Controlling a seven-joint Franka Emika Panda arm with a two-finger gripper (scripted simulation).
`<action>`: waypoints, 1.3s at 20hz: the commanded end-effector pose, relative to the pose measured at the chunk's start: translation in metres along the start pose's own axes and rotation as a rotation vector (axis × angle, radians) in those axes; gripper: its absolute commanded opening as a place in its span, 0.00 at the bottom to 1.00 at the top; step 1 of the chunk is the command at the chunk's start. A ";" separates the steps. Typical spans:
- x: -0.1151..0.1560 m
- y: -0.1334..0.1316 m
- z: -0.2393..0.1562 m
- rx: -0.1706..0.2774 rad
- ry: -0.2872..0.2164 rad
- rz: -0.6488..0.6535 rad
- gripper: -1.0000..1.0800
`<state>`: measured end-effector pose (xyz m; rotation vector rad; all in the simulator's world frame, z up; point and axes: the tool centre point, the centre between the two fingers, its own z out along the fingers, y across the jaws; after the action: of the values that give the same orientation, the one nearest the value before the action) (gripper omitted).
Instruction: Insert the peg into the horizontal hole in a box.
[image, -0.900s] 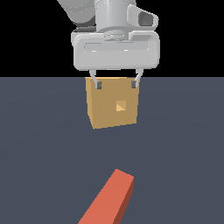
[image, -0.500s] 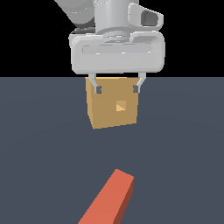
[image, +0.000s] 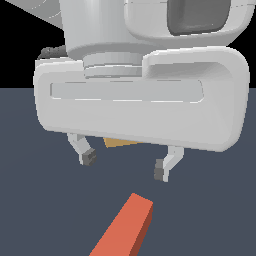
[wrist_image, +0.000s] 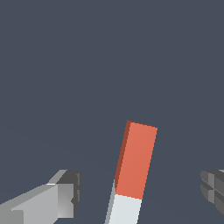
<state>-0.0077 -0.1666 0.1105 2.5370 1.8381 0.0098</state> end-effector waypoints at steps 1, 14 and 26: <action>-0.041 0.000 0.015 0.003 -0.002 0.078 0.96; -0.110 -0.009 0.043 0.011 -0.003 0.212 0.96; -0.111 -0.011 0.089 0.011 -0.001 0.215 0.96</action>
<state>-0.0516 -0.2684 0.0272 2.7278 1.5605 -0.0018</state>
